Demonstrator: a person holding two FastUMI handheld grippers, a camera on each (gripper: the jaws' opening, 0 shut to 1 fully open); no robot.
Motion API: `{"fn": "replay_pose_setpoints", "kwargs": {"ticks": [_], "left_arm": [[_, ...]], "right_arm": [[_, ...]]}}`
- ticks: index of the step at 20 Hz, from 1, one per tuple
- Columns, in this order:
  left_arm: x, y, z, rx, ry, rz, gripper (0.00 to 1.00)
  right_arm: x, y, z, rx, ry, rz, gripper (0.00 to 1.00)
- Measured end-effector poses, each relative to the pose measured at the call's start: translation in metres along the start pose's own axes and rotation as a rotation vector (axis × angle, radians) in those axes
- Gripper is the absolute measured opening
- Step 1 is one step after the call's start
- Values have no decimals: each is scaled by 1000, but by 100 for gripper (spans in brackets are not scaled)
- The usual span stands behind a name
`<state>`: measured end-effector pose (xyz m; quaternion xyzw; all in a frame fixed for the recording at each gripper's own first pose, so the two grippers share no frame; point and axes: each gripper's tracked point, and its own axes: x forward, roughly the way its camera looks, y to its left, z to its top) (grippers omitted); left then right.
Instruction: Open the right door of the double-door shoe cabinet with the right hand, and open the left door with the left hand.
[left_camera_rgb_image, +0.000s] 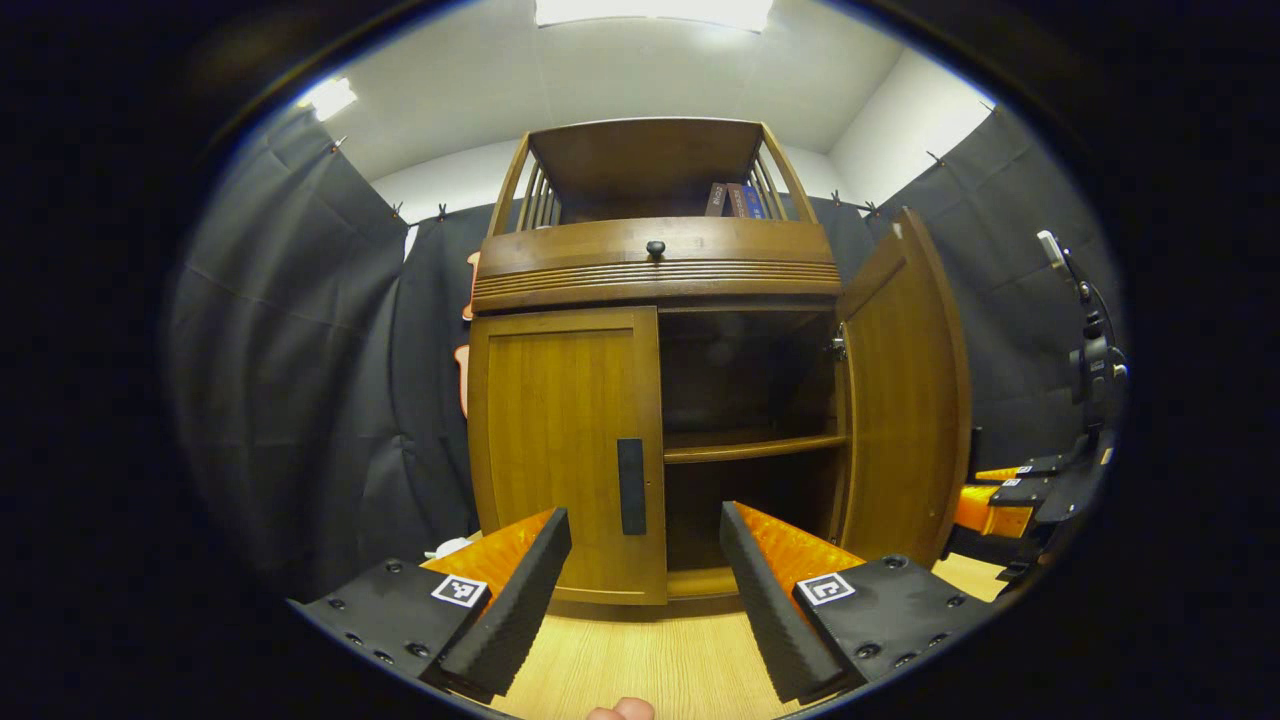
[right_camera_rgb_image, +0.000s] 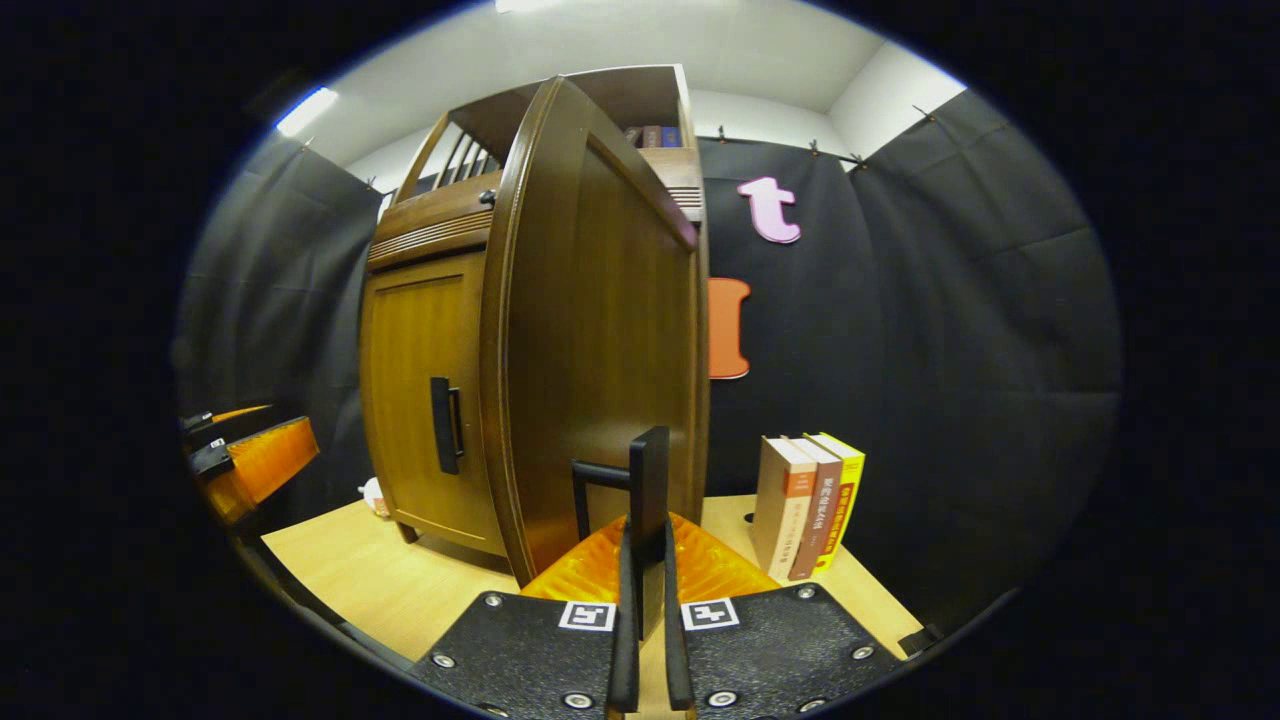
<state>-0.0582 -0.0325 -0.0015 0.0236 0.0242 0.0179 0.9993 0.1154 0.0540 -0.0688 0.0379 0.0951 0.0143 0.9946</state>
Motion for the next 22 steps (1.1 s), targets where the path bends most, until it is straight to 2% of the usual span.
{"fn": "replay_pose_setpoints", "kwargs": {"ticks": [2,5,16,20,22], "left_arm": [[1,-2,-1,0,4,-14,98],[1,-2,-1,5,6,-23,98],[6,4,-5,-20,15,5,97],[9,9,-11,-15,18,19,98],[24,25,-12,-28,22,29,97]], "right_arm": [[-1,-17,1,-1,2,-40,6],[-2,-26,0,11,4,-19,1],[0,-50,2,46,-11,129,1],[3,-55,2,50,-9,154,1],[3,-54,1,52,-2,151,7]]}}
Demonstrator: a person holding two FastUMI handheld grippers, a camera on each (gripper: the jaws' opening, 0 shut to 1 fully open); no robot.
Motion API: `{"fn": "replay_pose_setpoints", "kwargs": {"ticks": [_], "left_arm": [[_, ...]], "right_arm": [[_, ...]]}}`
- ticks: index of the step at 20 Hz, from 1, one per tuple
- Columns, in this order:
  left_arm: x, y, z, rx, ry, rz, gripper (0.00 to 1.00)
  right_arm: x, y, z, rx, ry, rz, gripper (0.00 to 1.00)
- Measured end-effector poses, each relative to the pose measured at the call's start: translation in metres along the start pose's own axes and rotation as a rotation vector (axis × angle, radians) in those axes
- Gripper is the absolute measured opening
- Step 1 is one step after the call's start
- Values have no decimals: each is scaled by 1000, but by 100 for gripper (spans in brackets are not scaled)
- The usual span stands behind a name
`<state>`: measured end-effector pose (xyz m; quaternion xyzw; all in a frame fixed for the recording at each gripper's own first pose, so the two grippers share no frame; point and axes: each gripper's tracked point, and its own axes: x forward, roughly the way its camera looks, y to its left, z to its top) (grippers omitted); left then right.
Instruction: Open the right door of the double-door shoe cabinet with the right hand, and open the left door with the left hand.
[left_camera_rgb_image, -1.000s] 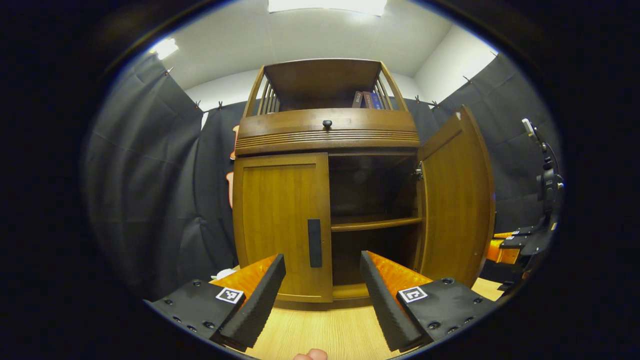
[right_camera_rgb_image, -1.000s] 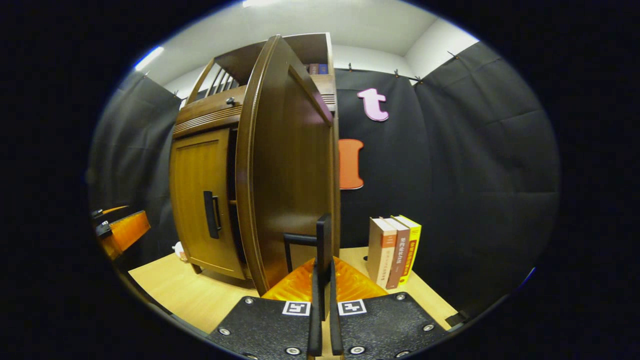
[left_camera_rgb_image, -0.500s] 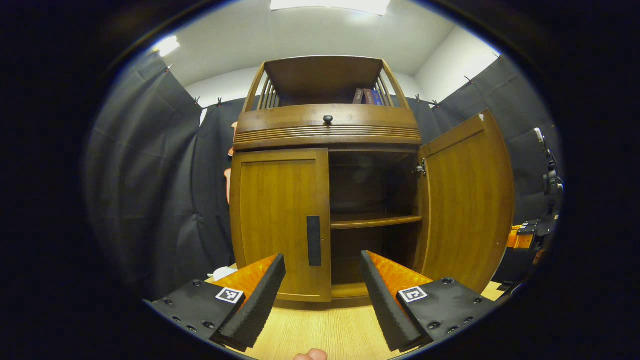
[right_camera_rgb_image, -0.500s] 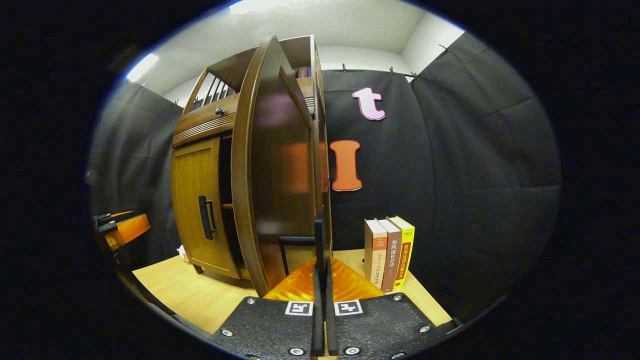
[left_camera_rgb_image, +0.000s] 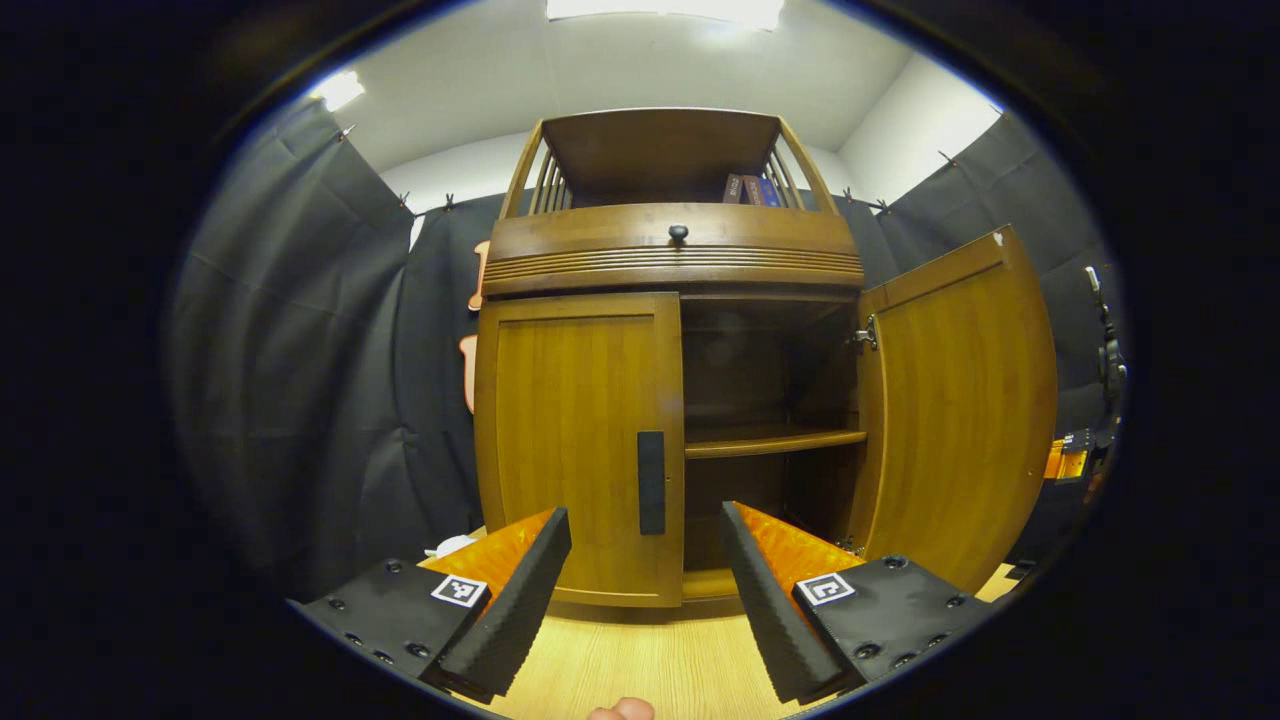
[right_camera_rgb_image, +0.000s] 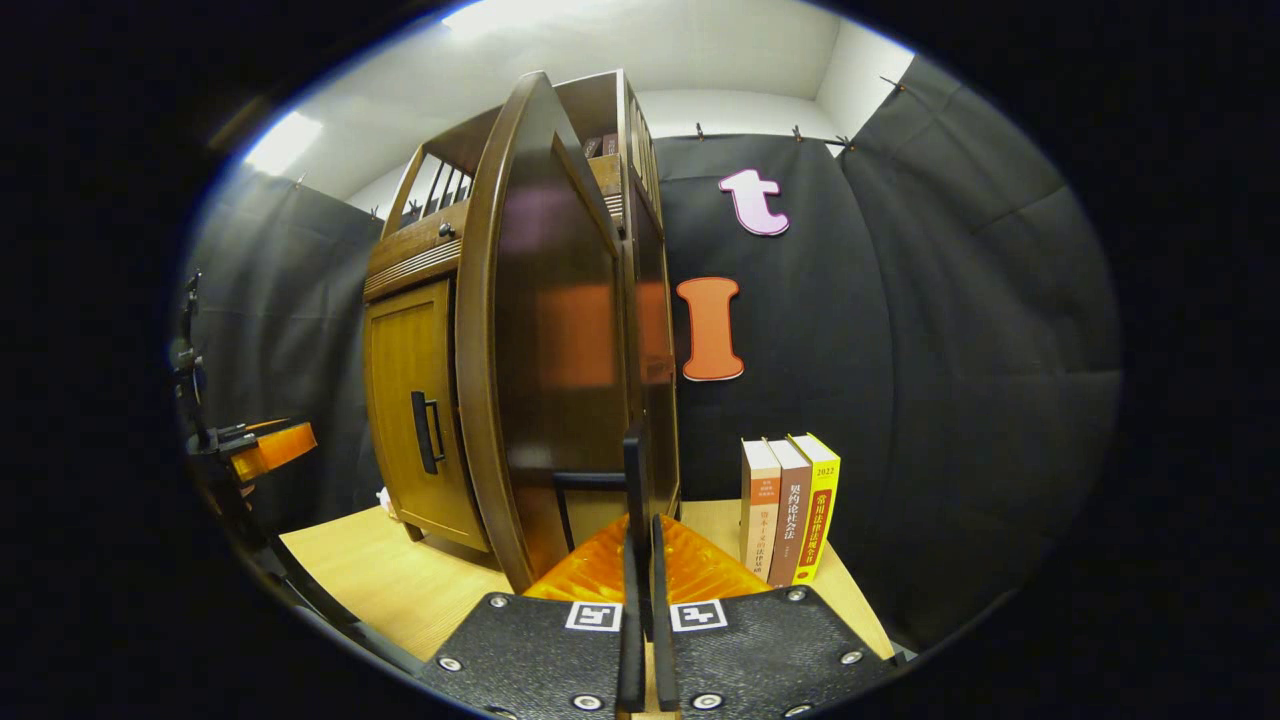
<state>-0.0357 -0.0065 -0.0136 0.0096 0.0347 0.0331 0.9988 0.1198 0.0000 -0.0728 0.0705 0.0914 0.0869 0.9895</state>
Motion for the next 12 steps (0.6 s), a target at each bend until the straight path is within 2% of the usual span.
{"fn": "replay_pose_setpoints", "kwargs": {"ticks": [1,3,5,8,12], "left_arm": [[6,2,-3,-7,1,3,98],[9,8,-7,-16,-3,12,98],[14,10,-7,-13,-9,20,98],[18,14,-10,-2,-10,27,98],[33,5,-18,-21,16,-13,98]], "right_arm": [[-2,2,-1,8,5,-4,4],[-2,3,-1,6,8,-12,7],[-6,3,-3,13,14,-21,4],[-23,0,-11,10,41,-28,5],[-38,-10,-6,27,14,-87,7]]}}
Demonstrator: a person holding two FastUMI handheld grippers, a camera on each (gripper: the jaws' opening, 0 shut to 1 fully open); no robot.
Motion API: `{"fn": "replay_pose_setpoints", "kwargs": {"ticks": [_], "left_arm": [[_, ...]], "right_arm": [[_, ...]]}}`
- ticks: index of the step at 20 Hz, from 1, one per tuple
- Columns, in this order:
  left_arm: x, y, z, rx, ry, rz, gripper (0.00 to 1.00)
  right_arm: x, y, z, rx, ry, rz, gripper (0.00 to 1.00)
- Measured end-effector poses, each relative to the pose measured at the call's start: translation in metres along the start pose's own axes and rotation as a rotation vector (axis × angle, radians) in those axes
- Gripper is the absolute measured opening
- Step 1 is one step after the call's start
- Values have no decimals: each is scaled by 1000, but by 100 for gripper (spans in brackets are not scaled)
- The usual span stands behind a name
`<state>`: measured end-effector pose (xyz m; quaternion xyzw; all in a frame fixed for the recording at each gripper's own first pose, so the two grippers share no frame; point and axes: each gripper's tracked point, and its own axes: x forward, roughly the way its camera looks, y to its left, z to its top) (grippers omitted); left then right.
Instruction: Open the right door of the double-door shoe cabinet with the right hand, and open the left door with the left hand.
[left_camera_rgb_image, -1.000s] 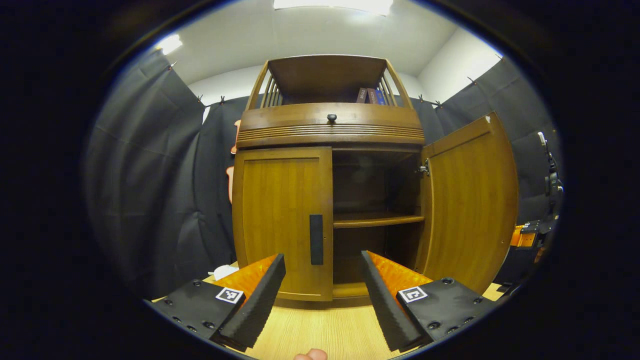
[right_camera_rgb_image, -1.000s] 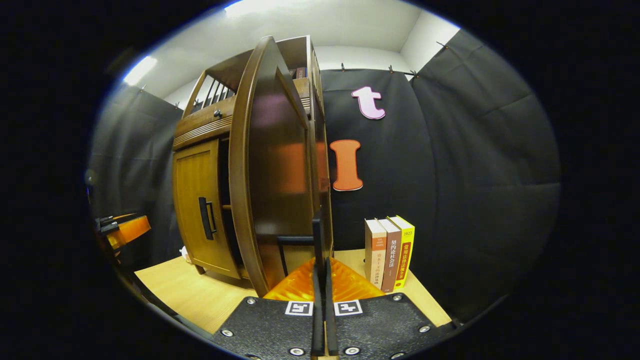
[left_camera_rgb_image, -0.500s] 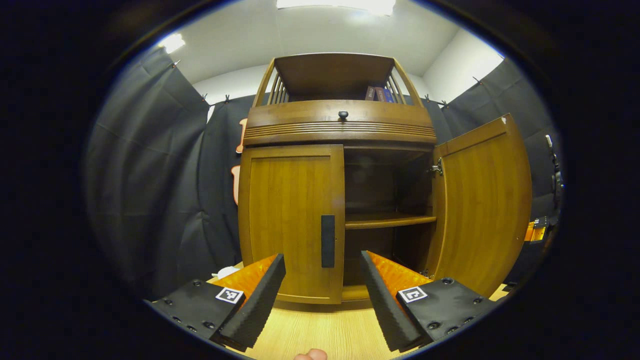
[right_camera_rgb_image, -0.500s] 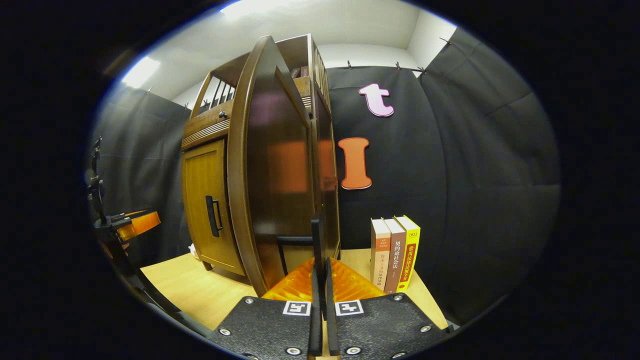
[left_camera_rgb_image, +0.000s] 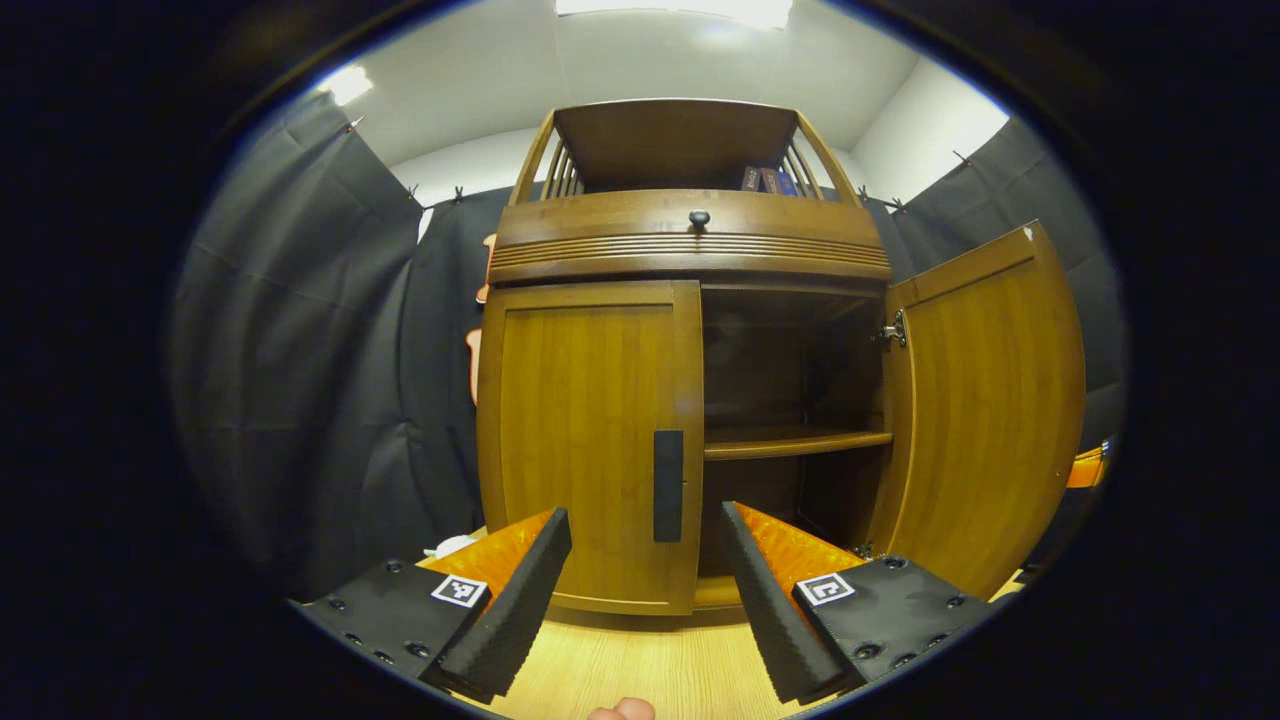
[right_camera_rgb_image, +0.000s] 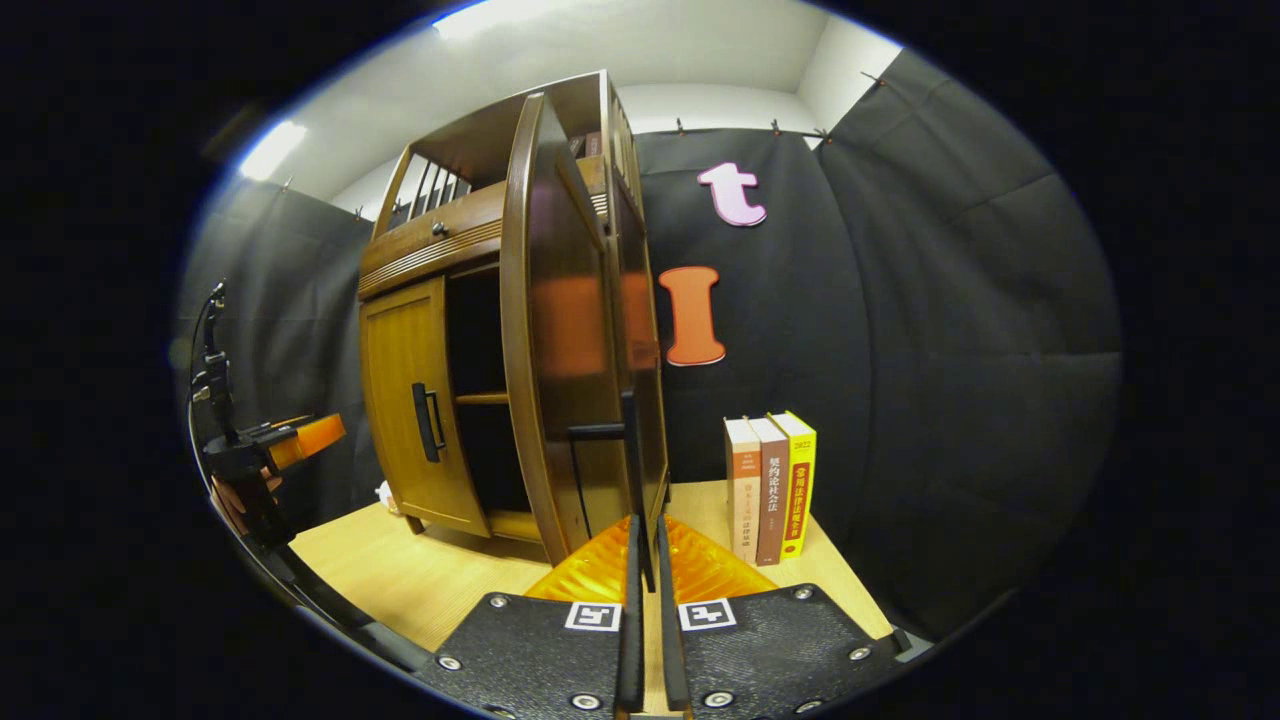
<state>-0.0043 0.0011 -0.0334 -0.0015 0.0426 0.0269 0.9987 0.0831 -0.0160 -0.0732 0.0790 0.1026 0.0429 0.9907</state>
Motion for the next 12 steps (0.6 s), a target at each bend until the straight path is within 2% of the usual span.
{"fn": "replay_pose_setpoints", "kwargs": {"ticks": [1,2,3,5,9,11,12], "left_arm": [[5,-4,-2,-20,5,-21,98],[10,-6,0,-28,1,-33,99],[18,-6,1,-25,-6,-35,98],[36,-3,-1,-2,-10,-29,98],[73,3,-2,18,-24,-26,98],[92,4,-7,21,-21,-28,98],[102,4,-9,18,-17,-24,98]], "right_arm": [[-2,0,1,5,-3,-6,15],[-6,1,3,10,-10,-8,17],[-7,0,6,13,-21,-14,11],[-9,-5,10,3,-36,-35,21],[-14,-12,12,-36,-34,-72,58],[-11,-11,15,-44,-38,-77,84],[-11,-11,16,-44,-43,-81,87]]}}
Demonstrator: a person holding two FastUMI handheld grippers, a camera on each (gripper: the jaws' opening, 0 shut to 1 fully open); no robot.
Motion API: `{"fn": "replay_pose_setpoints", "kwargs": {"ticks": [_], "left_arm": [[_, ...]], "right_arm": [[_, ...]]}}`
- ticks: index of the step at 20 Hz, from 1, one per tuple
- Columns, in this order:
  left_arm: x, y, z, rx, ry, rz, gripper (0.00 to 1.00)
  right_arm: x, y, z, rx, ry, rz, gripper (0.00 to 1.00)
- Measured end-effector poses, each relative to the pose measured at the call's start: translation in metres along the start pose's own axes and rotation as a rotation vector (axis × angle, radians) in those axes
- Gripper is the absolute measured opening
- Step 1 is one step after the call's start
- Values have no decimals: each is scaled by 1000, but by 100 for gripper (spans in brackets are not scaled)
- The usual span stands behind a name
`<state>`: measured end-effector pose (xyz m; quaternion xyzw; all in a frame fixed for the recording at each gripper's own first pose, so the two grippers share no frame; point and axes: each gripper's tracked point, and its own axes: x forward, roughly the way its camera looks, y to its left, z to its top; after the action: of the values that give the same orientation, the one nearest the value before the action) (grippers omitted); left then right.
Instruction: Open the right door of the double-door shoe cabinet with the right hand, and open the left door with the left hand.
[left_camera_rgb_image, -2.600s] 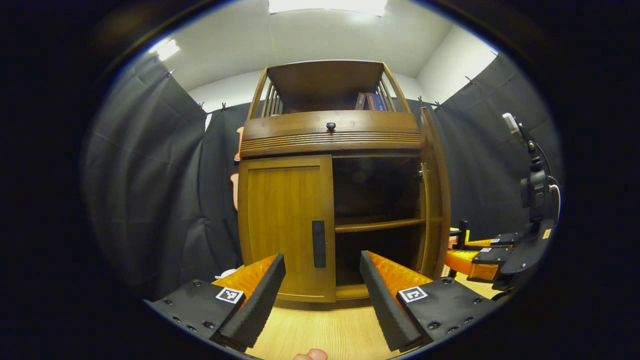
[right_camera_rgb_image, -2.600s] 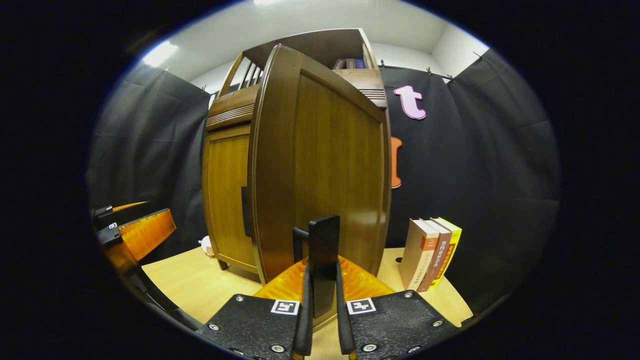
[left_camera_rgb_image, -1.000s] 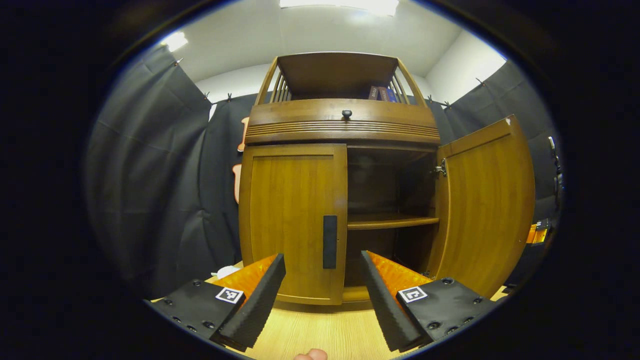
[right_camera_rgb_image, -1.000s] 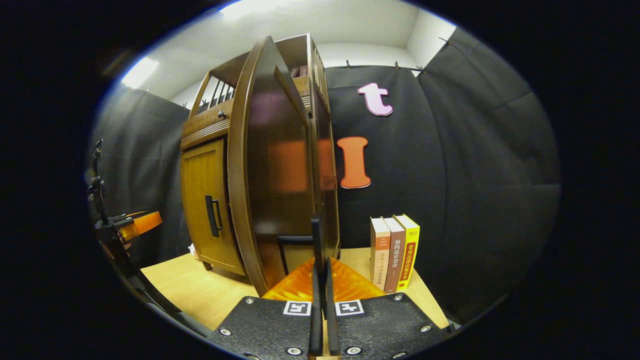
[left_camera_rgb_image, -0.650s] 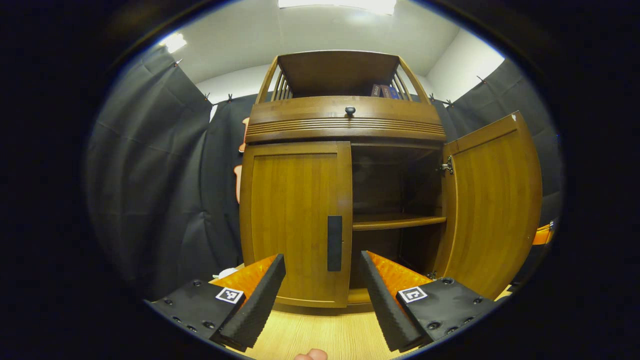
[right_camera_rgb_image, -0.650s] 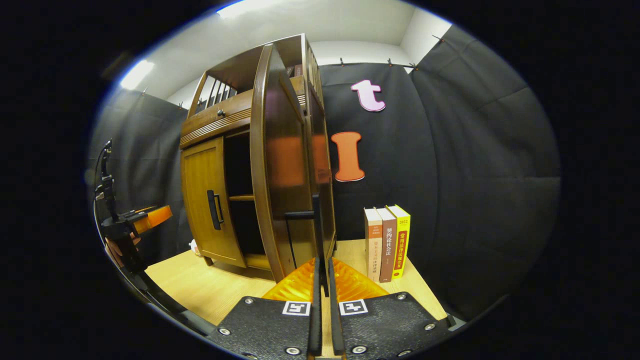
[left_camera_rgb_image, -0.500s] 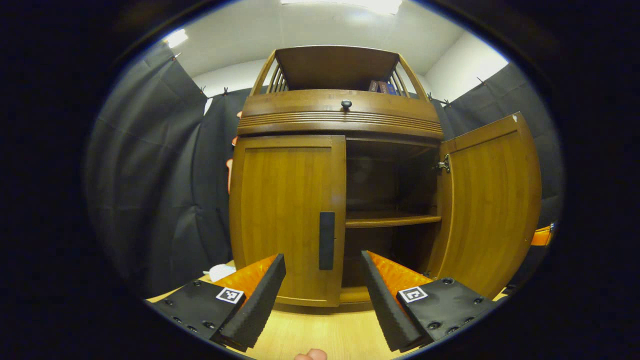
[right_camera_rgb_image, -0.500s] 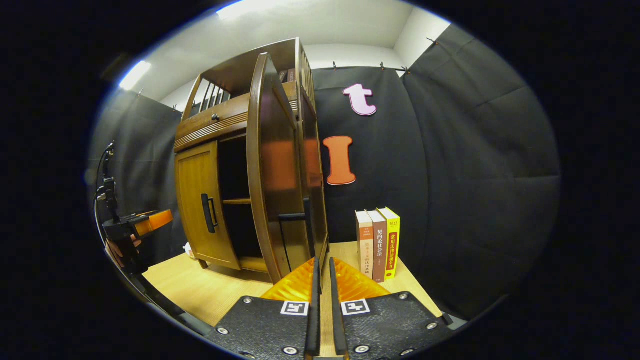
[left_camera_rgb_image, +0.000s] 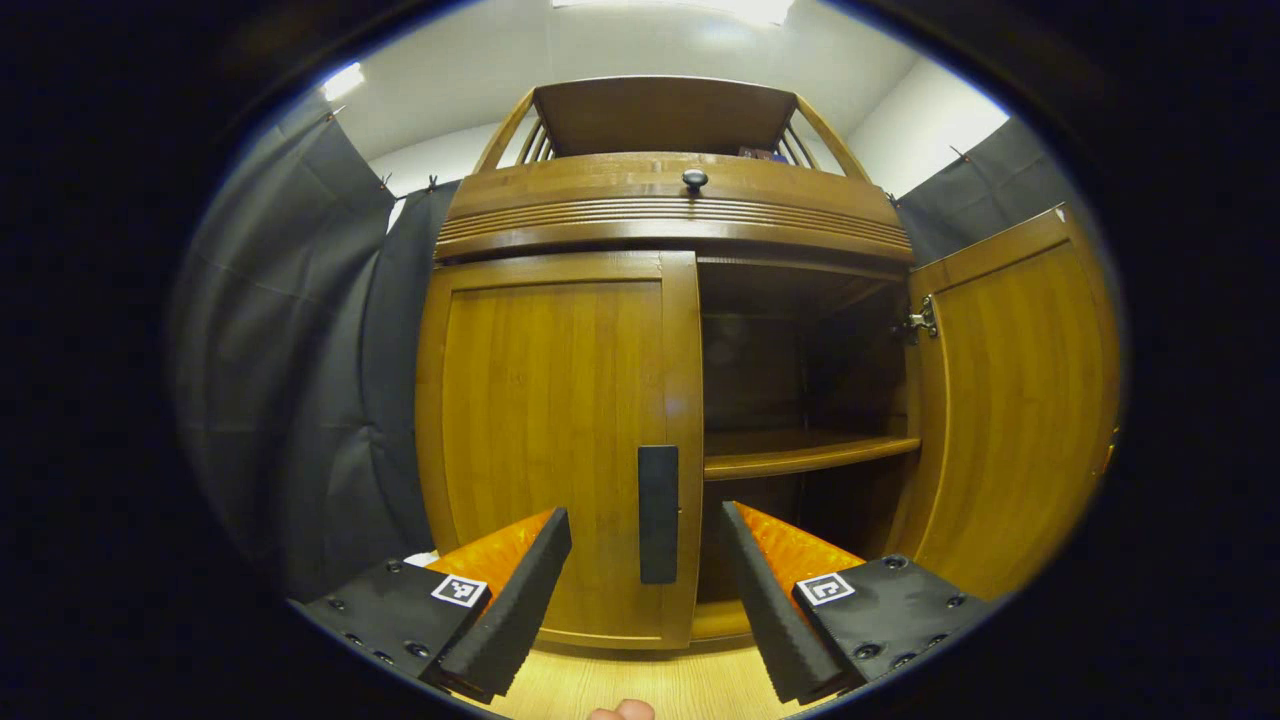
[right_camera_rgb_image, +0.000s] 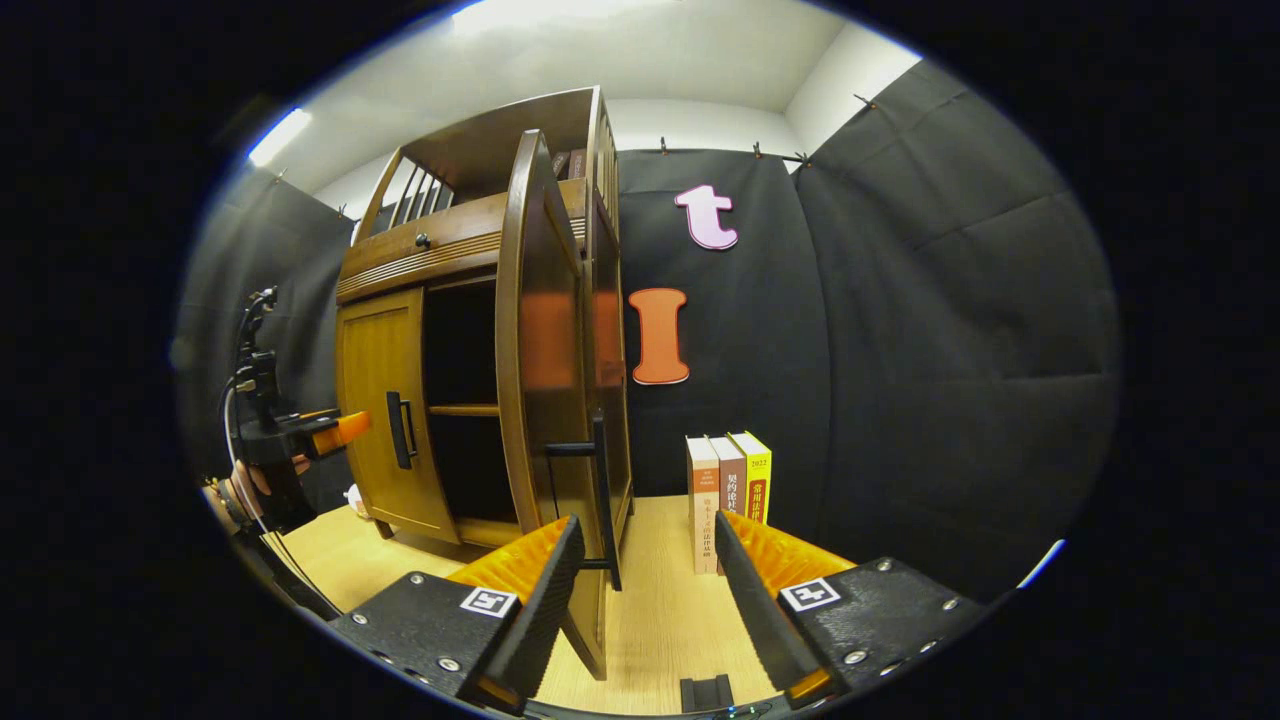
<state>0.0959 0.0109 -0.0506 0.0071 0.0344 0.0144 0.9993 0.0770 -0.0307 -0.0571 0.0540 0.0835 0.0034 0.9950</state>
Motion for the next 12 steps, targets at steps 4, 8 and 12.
{"fn": "replay_pose_setpoints", "kwargs": {"ticks": [4,8,12], "left_arm": [[30,-7,-9,-6,-2,-33,98],[60,-3,-23,0,15,-30,96],[79,3,-28,29,20,-18,98]], "right_arm": [[0,-5,2,12,-11,-27,91],[-3,-7,6,4,-13,-34,92],[-5,-7,8,-10,-15,-42,92]]}}
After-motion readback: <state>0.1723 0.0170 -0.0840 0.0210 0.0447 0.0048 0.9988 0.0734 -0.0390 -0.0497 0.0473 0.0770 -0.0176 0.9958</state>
